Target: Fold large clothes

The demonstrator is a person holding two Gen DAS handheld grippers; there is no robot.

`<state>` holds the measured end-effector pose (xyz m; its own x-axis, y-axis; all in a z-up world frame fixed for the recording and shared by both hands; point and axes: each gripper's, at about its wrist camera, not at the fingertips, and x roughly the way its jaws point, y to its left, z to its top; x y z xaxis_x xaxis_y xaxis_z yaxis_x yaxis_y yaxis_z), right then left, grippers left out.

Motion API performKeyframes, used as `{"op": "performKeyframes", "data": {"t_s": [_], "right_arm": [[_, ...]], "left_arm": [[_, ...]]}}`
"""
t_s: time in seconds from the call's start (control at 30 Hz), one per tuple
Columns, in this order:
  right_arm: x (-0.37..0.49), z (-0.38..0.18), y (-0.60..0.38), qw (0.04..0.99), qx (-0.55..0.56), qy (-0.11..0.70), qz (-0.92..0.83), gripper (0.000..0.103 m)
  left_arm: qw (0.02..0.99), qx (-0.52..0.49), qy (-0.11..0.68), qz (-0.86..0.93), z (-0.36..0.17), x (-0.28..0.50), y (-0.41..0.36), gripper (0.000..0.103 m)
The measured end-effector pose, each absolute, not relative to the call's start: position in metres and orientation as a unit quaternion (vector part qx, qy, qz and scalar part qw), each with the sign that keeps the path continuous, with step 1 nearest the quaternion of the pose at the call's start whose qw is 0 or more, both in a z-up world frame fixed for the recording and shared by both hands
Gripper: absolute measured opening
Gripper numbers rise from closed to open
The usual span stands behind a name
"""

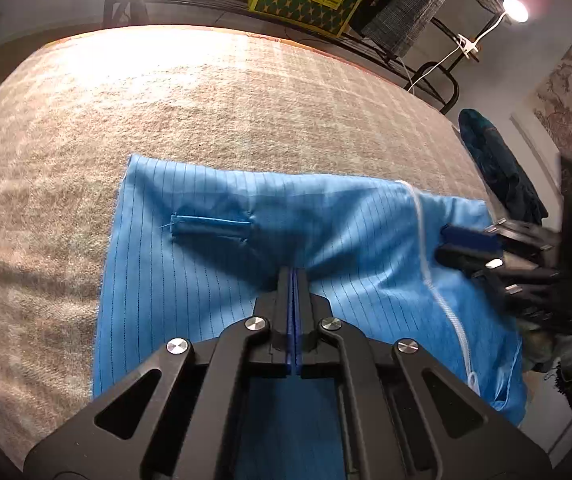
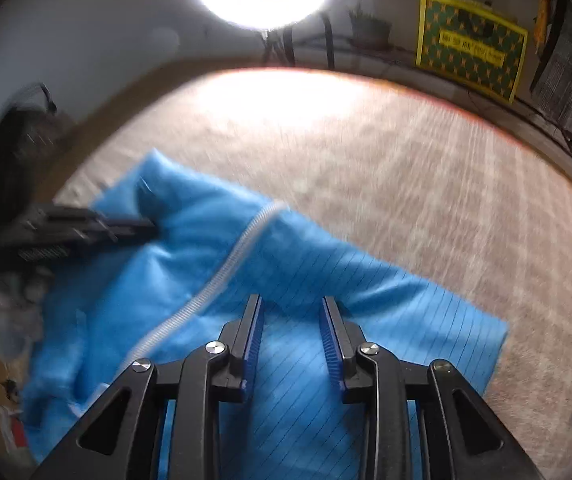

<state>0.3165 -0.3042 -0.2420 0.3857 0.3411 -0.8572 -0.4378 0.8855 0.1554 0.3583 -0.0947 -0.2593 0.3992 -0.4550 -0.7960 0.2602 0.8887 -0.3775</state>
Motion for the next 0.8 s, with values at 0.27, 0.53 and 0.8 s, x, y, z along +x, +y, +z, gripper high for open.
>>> {"op": "performKeyframes", "data": {"t_s": [0.27,0.53,0.8], "right_arm": [[0.297,-0.212,-0.328,0.845,0.0,0.485,0.226,0.033],[0.23,-0.178,-0.405,0.872,0.103,0.426,0.217,0.082],[0.226,-0.215,-0.469,0.819,0.241,0.483,0.196,0.087]], "left_arm": [[0.833,-0.116,0.496,-0.214,-0.236,0.332,-0.061,0.001],[0.799,-0.231,0.503,-0.235,-0.219,0.319,0.017,0.058],[0.736,-0.337,0.539,-0.231,-0.264,0.327,0.055,0.059]]}}
